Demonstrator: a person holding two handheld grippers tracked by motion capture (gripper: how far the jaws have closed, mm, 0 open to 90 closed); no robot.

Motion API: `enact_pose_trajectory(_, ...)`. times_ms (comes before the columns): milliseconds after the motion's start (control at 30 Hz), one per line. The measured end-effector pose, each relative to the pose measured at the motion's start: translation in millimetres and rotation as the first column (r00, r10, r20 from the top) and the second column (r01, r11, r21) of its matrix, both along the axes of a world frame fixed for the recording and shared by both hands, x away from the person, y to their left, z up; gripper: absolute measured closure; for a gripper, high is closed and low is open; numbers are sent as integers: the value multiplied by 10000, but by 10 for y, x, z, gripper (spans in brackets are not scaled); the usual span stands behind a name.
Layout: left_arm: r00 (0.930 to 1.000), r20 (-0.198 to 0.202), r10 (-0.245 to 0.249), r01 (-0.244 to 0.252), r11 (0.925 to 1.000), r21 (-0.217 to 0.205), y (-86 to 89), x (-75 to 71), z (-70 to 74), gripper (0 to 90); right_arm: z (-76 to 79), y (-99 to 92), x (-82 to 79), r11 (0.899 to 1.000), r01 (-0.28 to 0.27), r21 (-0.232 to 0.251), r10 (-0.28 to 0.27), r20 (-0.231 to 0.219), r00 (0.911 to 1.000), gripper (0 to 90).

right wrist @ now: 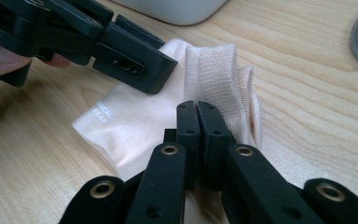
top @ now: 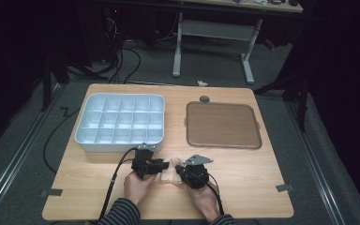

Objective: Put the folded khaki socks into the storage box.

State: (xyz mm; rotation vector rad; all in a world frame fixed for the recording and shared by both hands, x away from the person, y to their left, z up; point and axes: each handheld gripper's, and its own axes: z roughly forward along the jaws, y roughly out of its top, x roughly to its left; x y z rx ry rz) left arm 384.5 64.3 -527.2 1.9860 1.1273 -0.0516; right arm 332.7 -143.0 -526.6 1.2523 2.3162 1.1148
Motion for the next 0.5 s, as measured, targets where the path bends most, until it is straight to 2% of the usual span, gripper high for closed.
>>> enact_pose_trajectory(133, 10000, -13, -94, 94, 9999, -56, 1, 4, -13, 660, -26, -12, -4, 10000, 21, 50, -22, 61, 10000, 899)
enact_pose_trajectory(300, 9999, -10, -104, 104, 9996, -265, 4, 6, -15, 753, -18, -9, -8, 10000, 46, 52, -46, 23, 10000, 897)
enact_pose_trajectory(500, 9994, 222, -255, 258, 9996, -153, -1, -30, 17, 826, 45, -20, -38, 9993, -98, 366, 90, 235, 9997, 881)
